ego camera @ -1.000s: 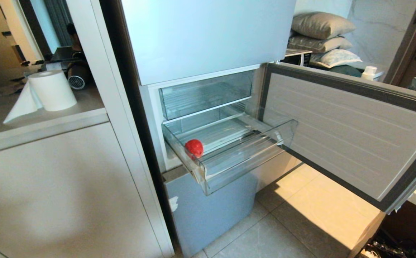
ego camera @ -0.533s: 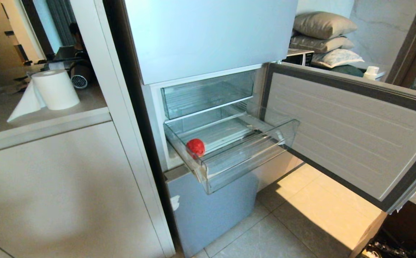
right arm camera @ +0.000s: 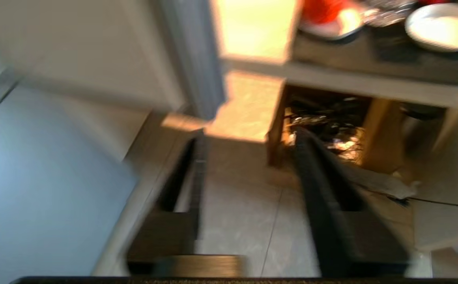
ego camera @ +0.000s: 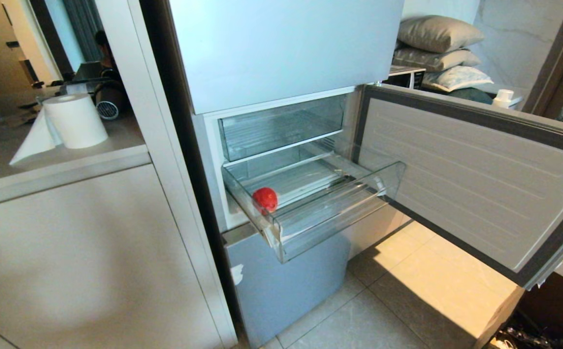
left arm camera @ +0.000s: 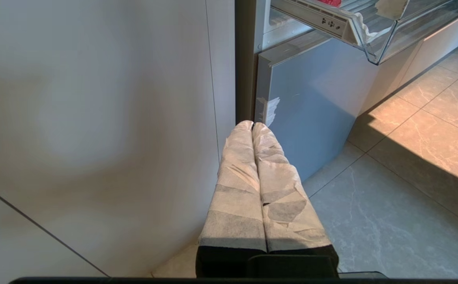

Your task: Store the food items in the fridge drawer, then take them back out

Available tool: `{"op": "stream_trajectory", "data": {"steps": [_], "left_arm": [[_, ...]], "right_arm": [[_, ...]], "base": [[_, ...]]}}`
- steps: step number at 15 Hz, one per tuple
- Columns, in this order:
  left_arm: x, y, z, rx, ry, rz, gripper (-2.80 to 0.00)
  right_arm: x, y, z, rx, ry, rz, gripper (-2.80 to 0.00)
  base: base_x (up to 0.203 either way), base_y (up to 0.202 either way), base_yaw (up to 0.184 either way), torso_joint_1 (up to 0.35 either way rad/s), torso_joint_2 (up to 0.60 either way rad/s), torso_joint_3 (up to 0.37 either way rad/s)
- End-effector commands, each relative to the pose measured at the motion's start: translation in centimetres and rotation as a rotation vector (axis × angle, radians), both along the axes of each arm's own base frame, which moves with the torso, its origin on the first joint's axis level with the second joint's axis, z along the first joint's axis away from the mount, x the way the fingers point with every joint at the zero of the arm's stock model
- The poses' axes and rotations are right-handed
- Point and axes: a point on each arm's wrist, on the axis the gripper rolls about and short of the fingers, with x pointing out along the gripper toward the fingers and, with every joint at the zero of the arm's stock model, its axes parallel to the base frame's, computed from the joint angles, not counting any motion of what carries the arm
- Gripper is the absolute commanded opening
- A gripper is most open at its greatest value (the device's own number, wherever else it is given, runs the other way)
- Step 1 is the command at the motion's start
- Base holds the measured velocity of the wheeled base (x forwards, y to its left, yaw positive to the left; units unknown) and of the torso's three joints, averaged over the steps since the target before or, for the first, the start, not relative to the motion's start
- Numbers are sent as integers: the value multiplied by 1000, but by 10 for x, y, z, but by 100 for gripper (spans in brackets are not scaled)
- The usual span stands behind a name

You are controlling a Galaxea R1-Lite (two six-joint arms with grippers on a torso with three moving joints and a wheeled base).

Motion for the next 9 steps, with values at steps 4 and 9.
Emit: {"op": "stream_trajectory", "data": {"steps": [4,9], "left_arm": [[0,0,0,0,0,0,-280],[0,0,0,0,0,0,-280]], "right_arm": [[49,-64,-14,49,-1,-97,0],[79,-102,-31,-25,-68,-184,0]], "base": [[0,0,0,0,0,0],[0,0,0,0,0,0]]}}
